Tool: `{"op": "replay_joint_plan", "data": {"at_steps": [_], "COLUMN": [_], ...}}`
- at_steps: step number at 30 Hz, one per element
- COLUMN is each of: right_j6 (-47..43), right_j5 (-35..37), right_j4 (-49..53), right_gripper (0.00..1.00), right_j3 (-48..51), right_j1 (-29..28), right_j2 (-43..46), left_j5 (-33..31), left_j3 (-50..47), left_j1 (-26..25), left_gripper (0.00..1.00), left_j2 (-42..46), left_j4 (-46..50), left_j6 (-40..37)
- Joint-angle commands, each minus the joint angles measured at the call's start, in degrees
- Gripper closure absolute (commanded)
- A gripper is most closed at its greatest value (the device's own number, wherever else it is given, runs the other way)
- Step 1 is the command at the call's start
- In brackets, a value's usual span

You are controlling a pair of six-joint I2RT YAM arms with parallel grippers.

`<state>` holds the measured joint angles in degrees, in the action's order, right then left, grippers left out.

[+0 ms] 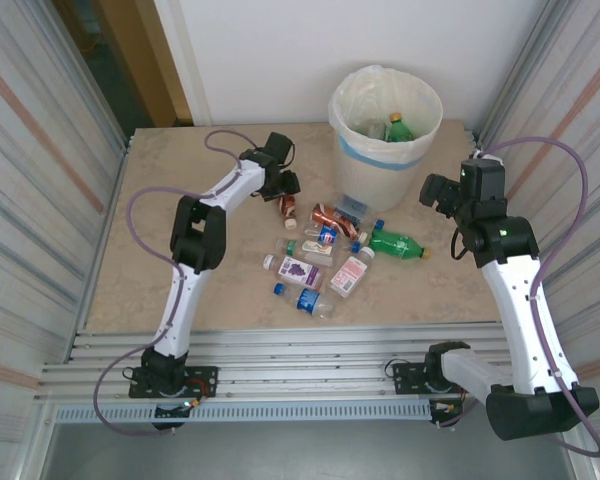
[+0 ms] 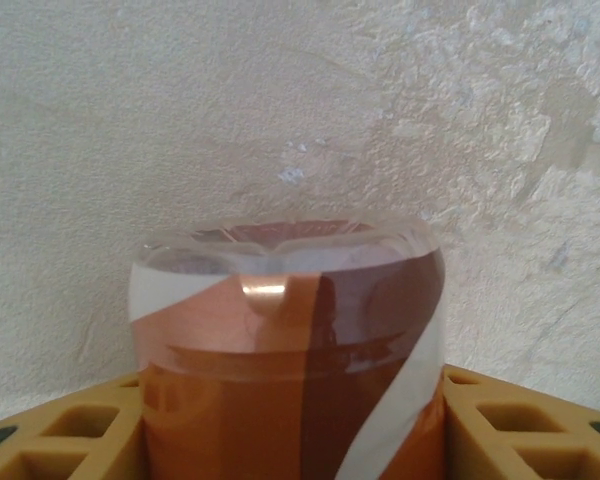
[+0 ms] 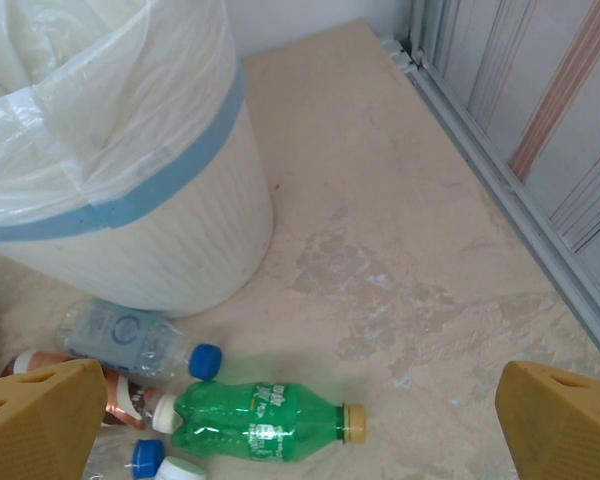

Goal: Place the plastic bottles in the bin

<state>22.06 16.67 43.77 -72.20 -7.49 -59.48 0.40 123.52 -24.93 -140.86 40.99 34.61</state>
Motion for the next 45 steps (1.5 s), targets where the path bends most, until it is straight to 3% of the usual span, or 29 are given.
{"op": "replay_joint_plan", "data": {"at_steps": [1,11,19,24,32,45], "right_j6": [1.1,1.3,3.5,5.8,9.4,9.6], "right_j5": [-0.5,-5.6,-11.3,-19.6,-35.9,-46.6], "right_j4": [-0.9,-1.4,-4.8,-10.2,-21.1,-23.2], "right_gripper": [0.02,0.02,0.02,0.00,0.07,0.21], "right_j3": [-0.5,-1.7,-2.6,-2.8,-4.5,-13.0], "right_j1": [-0.2,-3.3,-12.9,-19.4,-27.4,-31.7], "right_j2": [1.1,0.6,-2.6,-7.9,-19.5,-35.5], "left_j5": [-0.4,3.0,4.6,5.9,8.9,11.9], "left_j3": [-3.6,-20.5,-37.5,-45.9,-55.2,-61.9], "left_j1": [1.3,3.4,4.1,4.1,4.1,4.1], "left_gripper": [0.59,0.67,0.67,0.67,0.67,0.67], "left_j2": [3.3,17.5,33.5,41.9,51.7,61.7], "left_j4": [0.6,-10.7,-20.8,-25.8,-32.3,-36.2], "left_j6": [0.4,2.5,5.6,8.3,13.0,16.8]}}
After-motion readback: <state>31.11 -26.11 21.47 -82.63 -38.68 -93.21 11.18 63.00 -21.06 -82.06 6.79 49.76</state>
